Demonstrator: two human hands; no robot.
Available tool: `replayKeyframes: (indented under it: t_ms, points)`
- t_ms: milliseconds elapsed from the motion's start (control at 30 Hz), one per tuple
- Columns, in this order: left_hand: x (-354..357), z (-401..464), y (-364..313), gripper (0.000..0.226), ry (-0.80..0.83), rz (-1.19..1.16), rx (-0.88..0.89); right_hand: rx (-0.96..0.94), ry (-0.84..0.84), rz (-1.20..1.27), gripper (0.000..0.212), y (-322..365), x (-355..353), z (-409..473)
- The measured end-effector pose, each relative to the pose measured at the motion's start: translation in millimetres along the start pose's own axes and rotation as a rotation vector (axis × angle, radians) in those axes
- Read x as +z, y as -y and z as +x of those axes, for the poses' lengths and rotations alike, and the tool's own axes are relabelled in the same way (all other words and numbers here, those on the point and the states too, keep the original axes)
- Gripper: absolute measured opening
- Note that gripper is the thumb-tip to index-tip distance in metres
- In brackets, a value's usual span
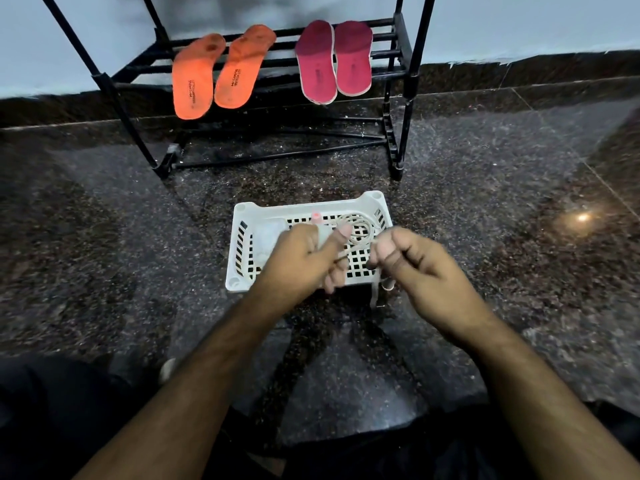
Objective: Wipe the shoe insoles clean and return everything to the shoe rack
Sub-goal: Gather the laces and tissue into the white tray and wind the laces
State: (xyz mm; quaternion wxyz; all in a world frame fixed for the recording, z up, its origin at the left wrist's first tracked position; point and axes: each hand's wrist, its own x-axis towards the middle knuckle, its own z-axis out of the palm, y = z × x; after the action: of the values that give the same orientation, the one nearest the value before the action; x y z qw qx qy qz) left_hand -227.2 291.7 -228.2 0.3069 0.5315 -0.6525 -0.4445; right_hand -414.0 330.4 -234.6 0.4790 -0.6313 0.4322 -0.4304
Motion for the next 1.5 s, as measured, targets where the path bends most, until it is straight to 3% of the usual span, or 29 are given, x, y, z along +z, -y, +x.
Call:
replayKeyframes:
  t_ms: [100, 200, 267, 367, 467, 533, 700, 767, 933, 1100, 1267, 1433, 1500]
  points:
    - [13, -11, -12, 0.071, 0.284, -0.222, -0.053, 0.027, -0.21, 0.088, 0.035, -2, -4, 1]
    - [22, -20, -20, 0.062, 0.506, -0.761, -0.07, 0.084, -0.17, -0.127, 0.05, -15, -5, 2]
    - [20, -17, -21, 0.054, 0.441, -0.987, -0.02, 0.155, -0.037, -0.178, 0.053, -22, 1, 1]
    - [9, -6, -17, 0.047, 0.236, -1.181, 0.0, 0.166, 0.143, -0.316, 0.034, -22, 18, -5]
    - [10, -1, -11, 0.057, 0.086, -0.933, -0.031, 0.104, 0.156, -0.396, 0.023, -16, 24, -6]
    - [22, -3, -6, 0.067, 0.07, -0.713, -0.065, 0.05, 0.046, -0.479, 0.026, -12, 20, -4]
    - [43, -11, -14, 0.069, 0.197, -0.717, -0.139, -0.041, -0.307, -0.458, 0.01, -3, 10, -5]
    - [45, -14, -15, 0.069, 0.232, -0.79, -0.155, -0.026, -0.38, -0.427, 0.014, 0, 11, -4]
    - [48, -14, -15, 0.084, 0.247, -0.938, -0.168, 0.1, -0.408, -0.29, 0.024, -2, 13, -2]
    - [48, -11, -10, 0.104, 0.287, -1.057, -0.187, 0.055, -0.368, -0.513, 0.018, -7, 11, -2]
    - [49, -12, -8, 0.096, 0.323, -1.018, -0.139, 0.036, -0.27, -0.715, 0.023, -6, 11, -3]
    - [54, -14, -6, 0.086, 0.343, -0.897, -0.14, 0.119, -0.328, -0.737, 0.027, -8, 9, 0]
    - [55, -16, -9, 0.071, 0.352, -0.817, -0.128, 0.145, -0.383, -0.745, 0.026, -12, 3, 3]
